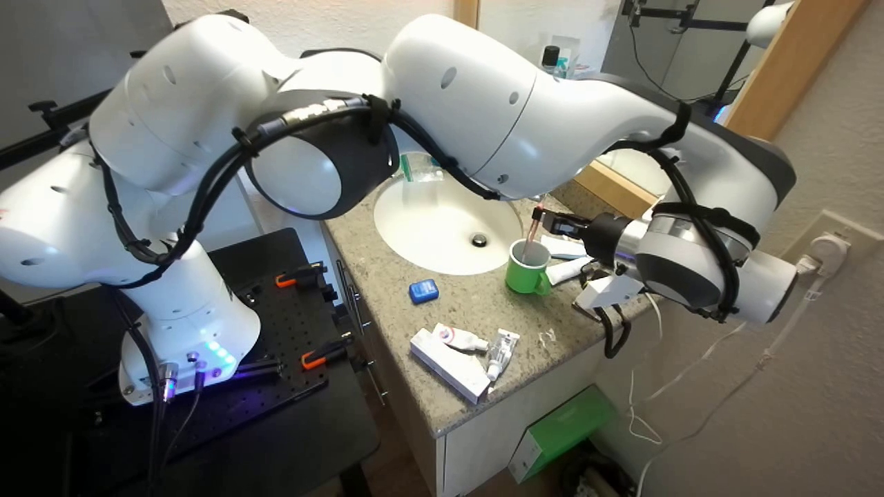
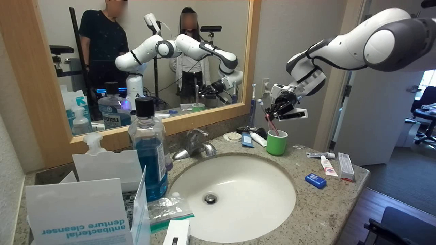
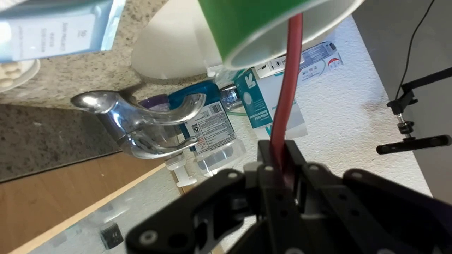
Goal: Put the toothbrush into the green cup
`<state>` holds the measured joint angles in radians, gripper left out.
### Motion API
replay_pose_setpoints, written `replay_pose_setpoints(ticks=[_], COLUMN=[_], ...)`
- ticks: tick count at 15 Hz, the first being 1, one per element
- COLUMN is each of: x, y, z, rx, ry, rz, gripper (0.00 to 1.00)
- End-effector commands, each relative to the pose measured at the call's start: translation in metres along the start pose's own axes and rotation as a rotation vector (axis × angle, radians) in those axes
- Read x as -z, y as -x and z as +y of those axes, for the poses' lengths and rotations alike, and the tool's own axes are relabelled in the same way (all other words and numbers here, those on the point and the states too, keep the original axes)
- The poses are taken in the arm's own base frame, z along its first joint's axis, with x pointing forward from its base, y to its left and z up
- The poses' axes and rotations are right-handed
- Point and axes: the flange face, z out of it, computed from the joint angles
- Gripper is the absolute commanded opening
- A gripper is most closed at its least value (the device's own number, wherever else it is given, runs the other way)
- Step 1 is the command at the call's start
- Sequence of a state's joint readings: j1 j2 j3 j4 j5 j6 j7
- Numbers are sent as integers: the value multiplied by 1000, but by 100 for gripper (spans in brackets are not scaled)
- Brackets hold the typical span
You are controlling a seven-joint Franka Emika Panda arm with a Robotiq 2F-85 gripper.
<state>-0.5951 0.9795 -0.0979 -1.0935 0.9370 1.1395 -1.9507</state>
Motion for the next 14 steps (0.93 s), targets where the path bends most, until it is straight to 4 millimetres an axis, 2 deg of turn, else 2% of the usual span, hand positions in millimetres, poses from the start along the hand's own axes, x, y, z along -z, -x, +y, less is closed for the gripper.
replay_pose_setpoints(ticks=[1, 7, 12, 13, 14], x=[1, -4, -4, -3, -1], y=[-1, 15, 21, 20, 20], z=[5, 8, 9, 8, 8], rx=[-25, -58, -63, -66, -66], ry=[12, 0, -4, -6, -2], rz=[-2, 0, 10, 15, 14], gripper=[3, 5, 7, 36, 38])
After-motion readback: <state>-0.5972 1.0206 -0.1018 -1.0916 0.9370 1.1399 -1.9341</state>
